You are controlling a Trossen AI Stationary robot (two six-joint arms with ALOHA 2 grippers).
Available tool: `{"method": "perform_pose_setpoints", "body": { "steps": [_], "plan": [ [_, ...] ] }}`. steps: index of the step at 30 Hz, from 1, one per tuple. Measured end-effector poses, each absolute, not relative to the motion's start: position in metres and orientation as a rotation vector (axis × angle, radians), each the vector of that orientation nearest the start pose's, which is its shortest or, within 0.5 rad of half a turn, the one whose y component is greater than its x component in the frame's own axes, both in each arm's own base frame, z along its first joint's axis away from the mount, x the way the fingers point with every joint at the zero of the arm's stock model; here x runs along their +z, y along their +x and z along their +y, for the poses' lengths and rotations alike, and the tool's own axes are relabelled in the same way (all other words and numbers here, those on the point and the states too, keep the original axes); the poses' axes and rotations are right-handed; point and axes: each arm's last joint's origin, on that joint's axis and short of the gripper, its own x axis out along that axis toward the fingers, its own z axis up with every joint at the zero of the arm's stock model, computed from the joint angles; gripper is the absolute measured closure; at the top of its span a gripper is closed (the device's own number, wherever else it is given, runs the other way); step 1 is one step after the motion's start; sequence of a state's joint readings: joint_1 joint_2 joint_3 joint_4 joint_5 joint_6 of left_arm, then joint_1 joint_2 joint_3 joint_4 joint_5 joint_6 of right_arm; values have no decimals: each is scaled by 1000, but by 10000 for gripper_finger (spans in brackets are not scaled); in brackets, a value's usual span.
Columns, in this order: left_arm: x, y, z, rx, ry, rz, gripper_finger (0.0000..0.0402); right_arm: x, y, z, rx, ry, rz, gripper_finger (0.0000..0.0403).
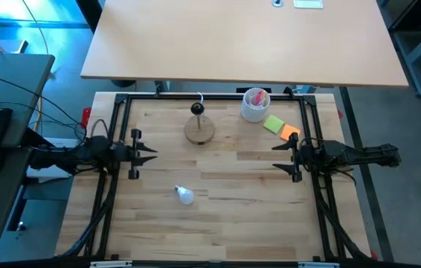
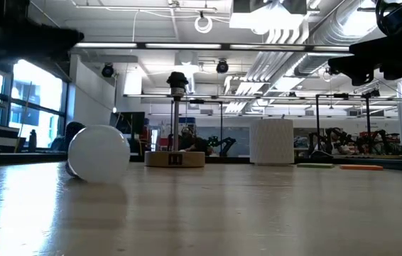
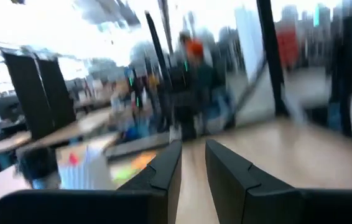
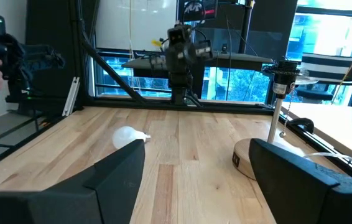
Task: Screw lightbulb
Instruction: Insert the light bulb into the lamp
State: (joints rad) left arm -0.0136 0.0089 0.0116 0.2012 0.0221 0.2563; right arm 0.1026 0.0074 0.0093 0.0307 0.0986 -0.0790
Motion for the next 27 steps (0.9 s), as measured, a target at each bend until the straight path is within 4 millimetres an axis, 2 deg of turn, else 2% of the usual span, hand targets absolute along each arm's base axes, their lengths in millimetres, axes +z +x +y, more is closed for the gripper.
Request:
{"method": "perform_pose_setpoints", "body": {
  "steps": [4, 7, 13, 15, 19, 22, 27],
  "plan": [
    [206, 89, -2, -34, 6, -418, 332, 169, 97, 7, 3, -76, -32, 117],
    [217, 83, -2, -69, -118, -550, 332, 169, 97, 7, 3, -76, -33, 117],
    [235, 69, -1, -56, -134, -783, 332, 169, 97, 7, 3, -76, -33, 117],
    [232, 73, 1, -3, -154, -741, 332, 169, 97, 7, 3, -75, -33, 117],
    [212, 94, 5, 155, -264, -488, 328, 169, 97, 7, 3, -76, -33, 117],
    [198, 108, 4, 144, -322, -331, 318, 169, 97, 7, 3, -76, -33, 117],
    [176, 126, -2, 18, -392, -77, 285, 169, 97, 7, 3, -75, -33, 117]
  ]
}}
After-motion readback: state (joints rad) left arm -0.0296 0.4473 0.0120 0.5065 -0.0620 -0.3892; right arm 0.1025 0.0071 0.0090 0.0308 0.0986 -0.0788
